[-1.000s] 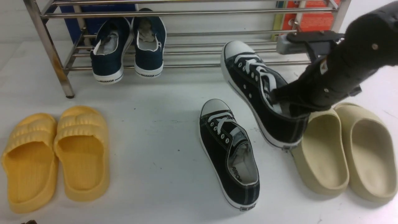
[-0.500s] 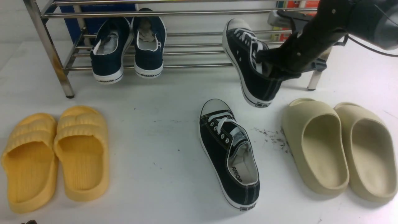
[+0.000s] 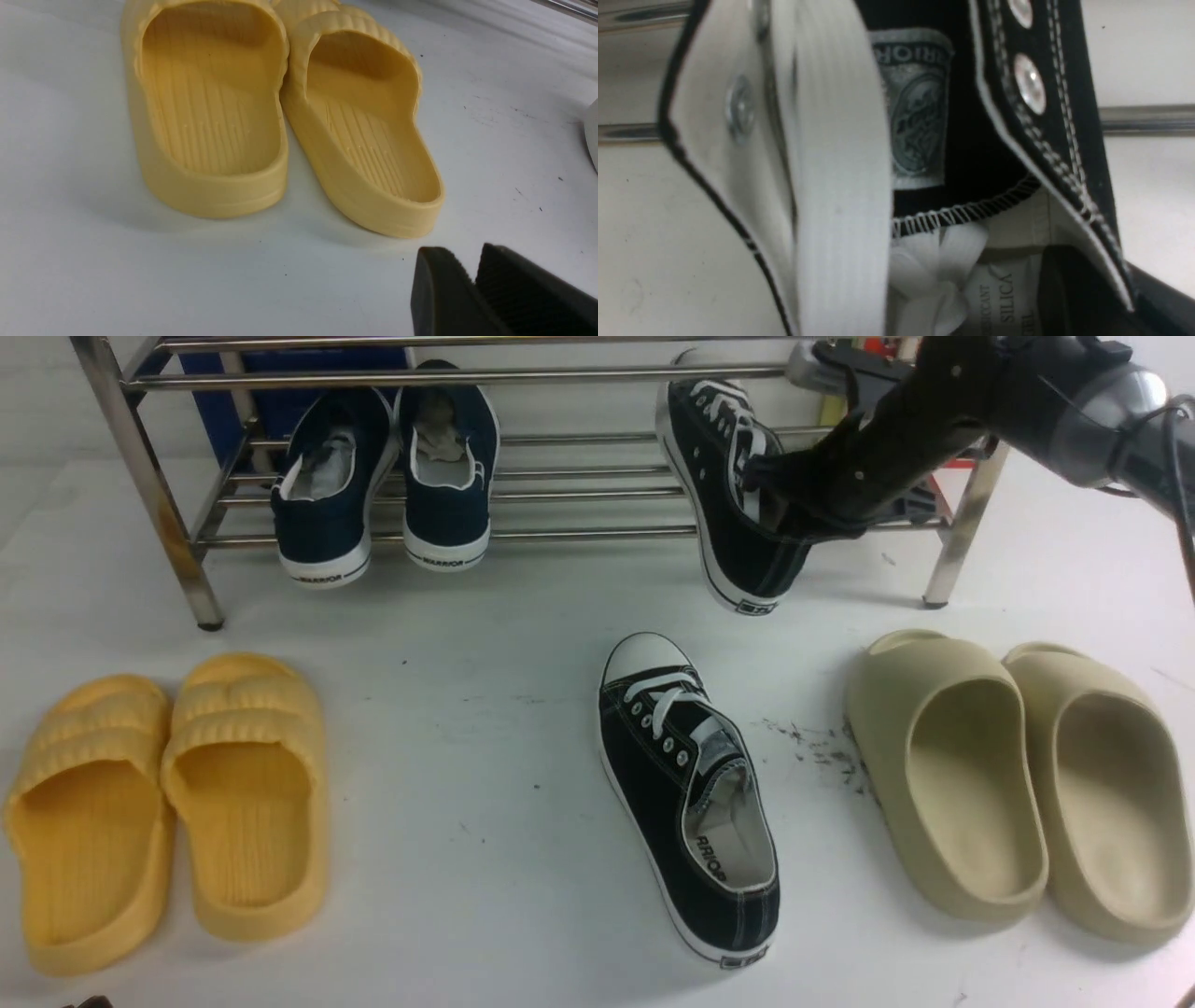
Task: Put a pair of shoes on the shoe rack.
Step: Use the right arm to put a shoe into the shoe rack
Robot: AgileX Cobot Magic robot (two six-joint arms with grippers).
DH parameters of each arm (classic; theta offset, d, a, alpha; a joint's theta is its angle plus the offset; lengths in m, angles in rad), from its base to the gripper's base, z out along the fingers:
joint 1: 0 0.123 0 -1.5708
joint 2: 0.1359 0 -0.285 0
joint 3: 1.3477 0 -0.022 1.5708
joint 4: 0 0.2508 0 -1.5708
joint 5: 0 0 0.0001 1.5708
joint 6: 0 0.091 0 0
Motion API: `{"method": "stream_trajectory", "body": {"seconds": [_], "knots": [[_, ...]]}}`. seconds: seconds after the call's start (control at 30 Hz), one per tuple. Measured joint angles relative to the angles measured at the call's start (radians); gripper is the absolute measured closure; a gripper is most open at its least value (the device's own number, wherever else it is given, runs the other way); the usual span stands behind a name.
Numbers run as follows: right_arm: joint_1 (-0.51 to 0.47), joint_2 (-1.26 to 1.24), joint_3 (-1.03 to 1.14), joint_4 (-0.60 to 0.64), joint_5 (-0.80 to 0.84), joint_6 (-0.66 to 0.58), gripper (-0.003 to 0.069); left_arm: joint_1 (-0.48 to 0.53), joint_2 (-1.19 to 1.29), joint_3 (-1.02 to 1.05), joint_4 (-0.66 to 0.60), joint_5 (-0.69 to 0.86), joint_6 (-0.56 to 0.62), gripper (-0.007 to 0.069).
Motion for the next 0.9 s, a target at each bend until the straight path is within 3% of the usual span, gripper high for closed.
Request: {"method": "stream_trajectory", "body": {"seconds": [0.9], "knots": [[-0.034,0.005,-0.011,-0.008,-0.090,0.016,0.0620,0.000,0.000,0.000,0.000,0.000,0.000,0.0461]]}}
